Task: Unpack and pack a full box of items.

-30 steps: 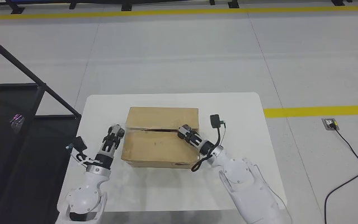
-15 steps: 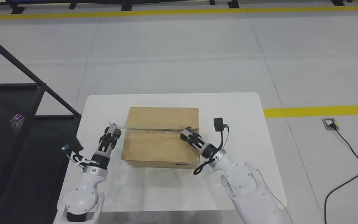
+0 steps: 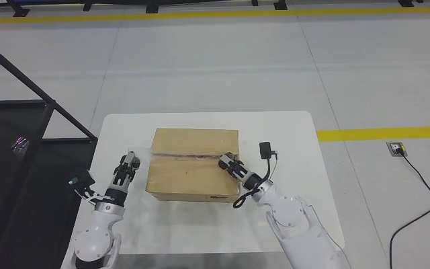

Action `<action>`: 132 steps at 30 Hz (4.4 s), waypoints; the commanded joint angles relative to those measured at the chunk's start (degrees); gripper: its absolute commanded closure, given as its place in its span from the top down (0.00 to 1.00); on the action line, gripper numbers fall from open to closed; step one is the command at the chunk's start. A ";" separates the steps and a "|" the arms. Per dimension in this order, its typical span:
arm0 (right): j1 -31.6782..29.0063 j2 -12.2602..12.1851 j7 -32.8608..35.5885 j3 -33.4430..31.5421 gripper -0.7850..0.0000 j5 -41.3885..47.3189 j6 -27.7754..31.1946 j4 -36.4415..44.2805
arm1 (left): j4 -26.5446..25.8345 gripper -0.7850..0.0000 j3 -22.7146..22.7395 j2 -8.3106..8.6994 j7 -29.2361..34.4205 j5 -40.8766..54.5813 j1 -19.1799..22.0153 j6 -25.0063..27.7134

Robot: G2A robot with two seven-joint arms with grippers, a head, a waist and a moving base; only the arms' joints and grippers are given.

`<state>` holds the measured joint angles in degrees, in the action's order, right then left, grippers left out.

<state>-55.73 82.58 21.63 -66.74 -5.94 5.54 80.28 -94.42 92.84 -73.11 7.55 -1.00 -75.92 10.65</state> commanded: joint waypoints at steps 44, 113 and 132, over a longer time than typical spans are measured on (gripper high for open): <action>-1.59 -1.91 12.04 -4.28 0.00 0.51 -15.98 10.94 | -2.15 0.25 4.13 0.46 1.87 4.96 0.14 1.18; 9.04 -3.41 19.24 -0.85 0.00 9.11 -8.35 -3.09 | 3.09 0.00 -2.29 0.51 0.59 2.86 1.65 -0.32; 6.21 -4.54 17.65 -3.30 0.00 8.54 -11.63 -0.93 | 3.53 0.31 -3.10 0.34 0.00 2.39 1.59 -0.83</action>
<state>-49.47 78.08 39.26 -70.10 2.67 -5.96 79.30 -90.84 89.66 -72.78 7.56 1.36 -74.27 9.75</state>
